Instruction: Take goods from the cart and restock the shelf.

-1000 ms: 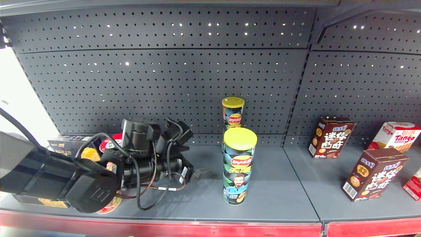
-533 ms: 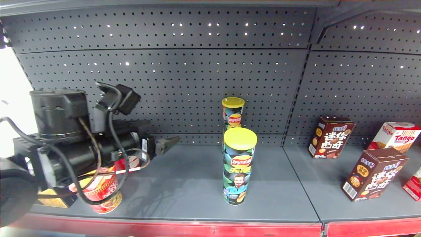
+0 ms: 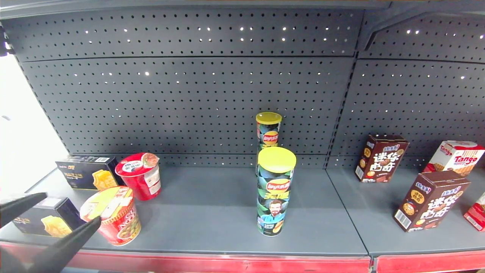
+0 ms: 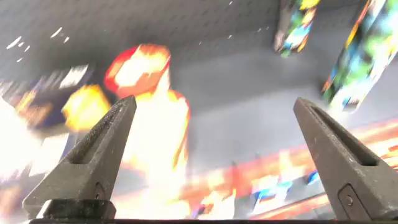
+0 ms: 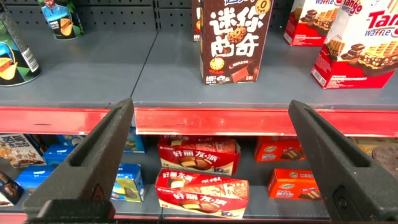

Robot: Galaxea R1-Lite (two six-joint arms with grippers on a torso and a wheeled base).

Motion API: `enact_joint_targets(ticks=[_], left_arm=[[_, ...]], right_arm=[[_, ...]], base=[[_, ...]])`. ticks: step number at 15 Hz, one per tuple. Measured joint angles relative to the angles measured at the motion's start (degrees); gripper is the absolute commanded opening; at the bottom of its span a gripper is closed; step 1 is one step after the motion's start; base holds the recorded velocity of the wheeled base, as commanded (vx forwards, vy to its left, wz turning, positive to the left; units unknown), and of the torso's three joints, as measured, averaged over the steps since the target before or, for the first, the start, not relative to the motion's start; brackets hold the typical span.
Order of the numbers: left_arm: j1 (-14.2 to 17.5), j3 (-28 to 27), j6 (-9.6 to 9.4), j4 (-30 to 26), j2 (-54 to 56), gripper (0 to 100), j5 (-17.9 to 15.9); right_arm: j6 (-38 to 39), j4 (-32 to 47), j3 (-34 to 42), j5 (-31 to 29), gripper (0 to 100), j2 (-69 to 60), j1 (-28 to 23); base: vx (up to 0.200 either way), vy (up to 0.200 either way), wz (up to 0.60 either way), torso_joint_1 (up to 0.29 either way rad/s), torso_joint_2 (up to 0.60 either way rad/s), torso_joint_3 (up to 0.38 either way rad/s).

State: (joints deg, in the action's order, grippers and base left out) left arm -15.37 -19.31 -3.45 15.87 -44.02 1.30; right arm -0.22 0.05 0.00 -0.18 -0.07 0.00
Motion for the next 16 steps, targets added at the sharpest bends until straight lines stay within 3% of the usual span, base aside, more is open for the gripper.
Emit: enact_joint_targets(ticks=[4, 7, 12, 16], left_arm=[[8.2, 14.2, 1.78, -9.6, 23.4, 100, -1.5], [13.7, 18.3, 3.72, -13.6, 33.1, 100, -1.8], [15.9, 18.8, 4.02, -14.1, 39.8, 100, 4.7], [15.6, 19.2, 5.52, -15.0, 43.1, 100, 3.3]], right_arm=[[0.0, 0.0, 0.0, 0.0, 100, 0.0, 0.0], [0.0, 0.0, 0.0, 0.0, 100, 0.0, 0.0], [0.0, 0.0, 0.0, 0.0, 100, 0.0, 0.0], [0.0, 0.0, 0.0, 0.0, 100, 0.0, 0.0]], base=[[0.0, 0.0, 0.0, 0.0, 0.0, 0.0], [0.0, 0.0, 0.0, 0.0, 0.0, 0.0], [0.0, 0.0, 0.0, 0.0, 0.0, 0.0], [0.0, 0.0, 0.0, 0.0, 0.0, 0.0]])
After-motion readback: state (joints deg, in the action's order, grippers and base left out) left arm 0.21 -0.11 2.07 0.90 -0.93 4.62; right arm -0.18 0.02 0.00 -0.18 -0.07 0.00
